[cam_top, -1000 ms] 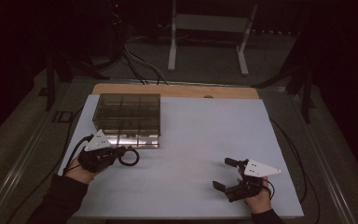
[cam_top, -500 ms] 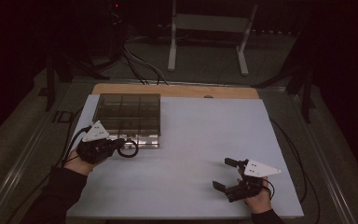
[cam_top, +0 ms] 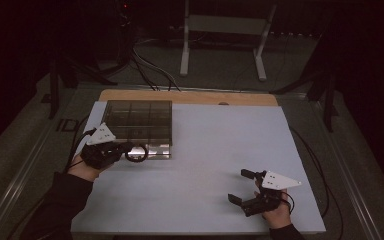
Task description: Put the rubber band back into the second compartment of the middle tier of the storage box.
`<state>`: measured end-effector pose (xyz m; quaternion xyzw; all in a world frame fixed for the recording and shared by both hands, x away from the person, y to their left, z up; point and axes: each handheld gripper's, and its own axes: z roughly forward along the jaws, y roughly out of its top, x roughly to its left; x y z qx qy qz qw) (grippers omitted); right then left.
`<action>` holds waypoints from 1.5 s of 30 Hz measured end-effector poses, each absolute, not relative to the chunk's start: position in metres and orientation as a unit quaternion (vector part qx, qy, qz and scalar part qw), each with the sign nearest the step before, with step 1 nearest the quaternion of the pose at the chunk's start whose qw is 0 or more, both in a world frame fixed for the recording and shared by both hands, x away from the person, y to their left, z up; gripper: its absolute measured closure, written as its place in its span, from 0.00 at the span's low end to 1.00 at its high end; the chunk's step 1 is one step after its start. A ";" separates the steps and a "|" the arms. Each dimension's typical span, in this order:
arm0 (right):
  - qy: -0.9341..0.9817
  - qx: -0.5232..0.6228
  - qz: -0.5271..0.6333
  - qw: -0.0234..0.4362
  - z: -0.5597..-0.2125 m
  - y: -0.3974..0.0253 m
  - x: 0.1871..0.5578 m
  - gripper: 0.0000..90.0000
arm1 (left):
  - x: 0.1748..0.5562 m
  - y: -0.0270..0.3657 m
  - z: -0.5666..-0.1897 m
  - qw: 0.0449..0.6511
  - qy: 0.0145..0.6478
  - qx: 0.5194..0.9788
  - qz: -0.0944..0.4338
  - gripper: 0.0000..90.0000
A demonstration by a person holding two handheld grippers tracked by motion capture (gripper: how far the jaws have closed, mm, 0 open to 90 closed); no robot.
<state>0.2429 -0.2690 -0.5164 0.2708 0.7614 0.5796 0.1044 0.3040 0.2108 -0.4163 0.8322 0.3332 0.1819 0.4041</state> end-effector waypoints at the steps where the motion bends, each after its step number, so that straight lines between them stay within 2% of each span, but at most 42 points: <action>1: 0.762 0.271 0.579 0.104 -0.516 -0.269 0.243 0.00 | 0.305 0.211 -0.416 0.406 0.335 0.831 0.182 0.98; 17: 0.762 0.270 0.579 0.105 -0.516 -0.269 0.243 0.00 | 0.330 0.226 -0.431 0.417 0.379 0.805 0.185 0.98; 45: 0.764 0.268 0.578 0.104 -0.517 -0.269 0.242 0.00 | 0.360 0.220 -0.478 0.382 0.404 0.811 0.181 0.98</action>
